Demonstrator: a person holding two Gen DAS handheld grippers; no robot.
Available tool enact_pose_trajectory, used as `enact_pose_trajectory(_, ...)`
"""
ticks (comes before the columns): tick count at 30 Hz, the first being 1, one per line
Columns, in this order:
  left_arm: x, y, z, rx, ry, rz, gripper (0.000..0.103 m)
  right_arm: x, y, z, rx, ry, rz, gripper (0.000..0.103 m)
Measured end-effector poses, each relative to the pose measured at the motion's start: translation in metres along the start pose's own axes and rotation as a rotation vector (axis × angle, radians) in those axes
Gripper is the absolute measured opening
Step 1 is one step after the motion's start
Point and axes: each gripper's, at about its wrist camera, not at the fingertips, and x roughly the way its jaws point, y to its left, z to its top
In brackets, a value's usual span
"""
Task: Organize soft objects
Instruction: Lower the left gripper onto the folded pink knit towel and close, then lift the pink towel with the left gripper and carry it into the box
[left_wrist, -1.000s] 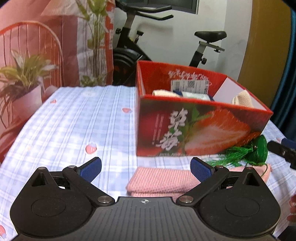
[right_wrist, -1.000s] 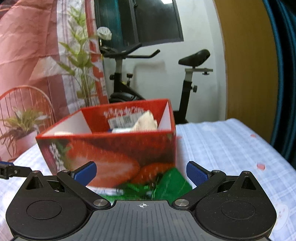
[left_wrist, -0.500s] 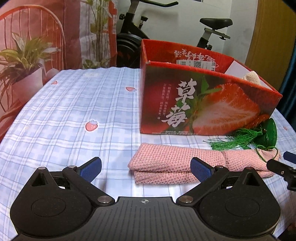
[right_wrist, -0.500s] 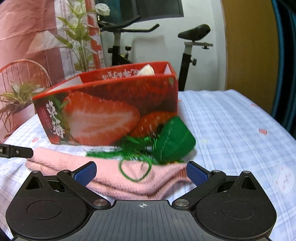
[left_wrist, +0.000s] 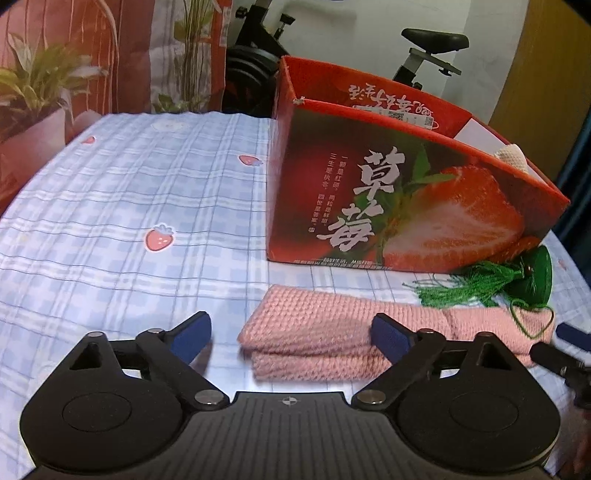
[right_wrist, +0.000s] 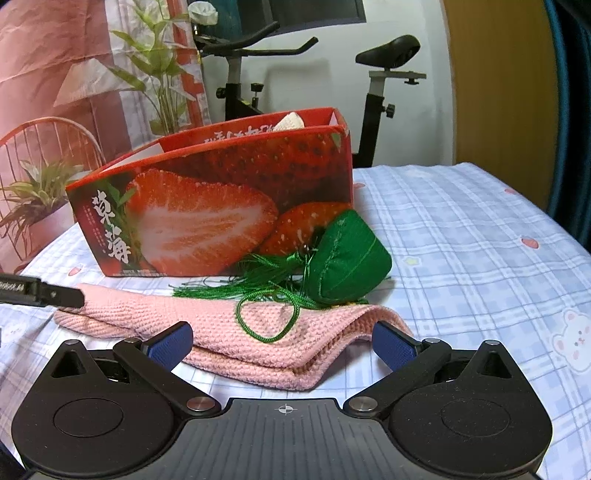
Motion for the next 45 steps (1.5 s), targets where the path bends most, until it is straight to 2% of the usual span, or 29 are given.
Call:
enact_pose_trajectory(1, 0.003, -0.001, 0.001, 0.001, 0.005, -0.006, 0.091, 0.001, 0.001, 0.0, -0.001, 0.003, 0.002, 0.103)
enact_pose_trajectory(3, 0.009, -0.004, 0.002, 0.015, 0.012, -0.03, 0.069, 0.003, 0.003, 0.001, -0.007, 0.011, 0.005, 0.103)
enact_pose_trajectory(4, 0.01, -0.005, 0.002, 0.017, 0.015, -0.045, 0.054, 0.004, 0.004, 0.001, -0.01, 0.013, 0.006, 0.103)
enact_pose_trajectory(8, 0.01, -0.002, -0.003, 0.004, 0.001, -0.057, 0.049, 0.011, 0.007, 0.004, -0.028, 0.037, -0.006, 0.103)
enact_pose_trajectory(11, 0.009, 0.0, -0.004, 0.003, 0.0, -0.062, 0.048, 0.016, 0.008, 0.007, -0.035, 0.06, -0.009, 0.103)
enact_pose_trajectory(16, 0.009, -0.007, -0.006, 0.056, -0.003, -0.034, 0.048, 0.029, 0.013, 0.008, -0.042, 0.119, -0.018, 0.099)
enact_pose_trajectory(18, 0.007, -0.009, -0.007, 0.071, -0.003, -0.023, 0.048, 0.029, 0.016, 0.008, -0.049, 0.119, -0.016, 0.091)
enact_pose_trajectory(20, 0.005, -0.012, -0.009, 0.087, 0.0, -0.011, 0.047, 0.028, 0.019, 0.008, -0.064, 0.125, -0.004, 0.074)
enact_pose_trajectory(21, 0.004, -0.013, -0.009, 0.093, 0.002, -0.008, 0.046, 0.027, 0.02, 0.008, -0.068, 0.129, 0.007, 0.071)
enact_pose_trajectory(23, 0.001, -0.013, -0.011, 0.099, 0.003, -0.007, 0.044, 0.025, 0.021, 0.009, -0.073, 0.137, 0.021, 0.057)
enact_pose_trajectory(28, -0.006, -0.007, -0.018, 0.082, 0.011, -0.016, 0.043, 0.018, 0.019, 0.007, -0.04, 0.143, 0.048, 0.042)
enact_pose_trajectory(35, -0.017, 0.001, -0.027, 0.064, 0.017, -0.004, 0.043, 0.007, 0.023, 0.001, -0.006, 0.158, 0.092, 0.038)
enact_pose_trajectory(45, -0.032, 0.021, -0.04, -0.005, 0.016, -0.002, 0.043, -0.002, 0.036, -0.008, -0.002, 0.174, 0.134, 0.037)
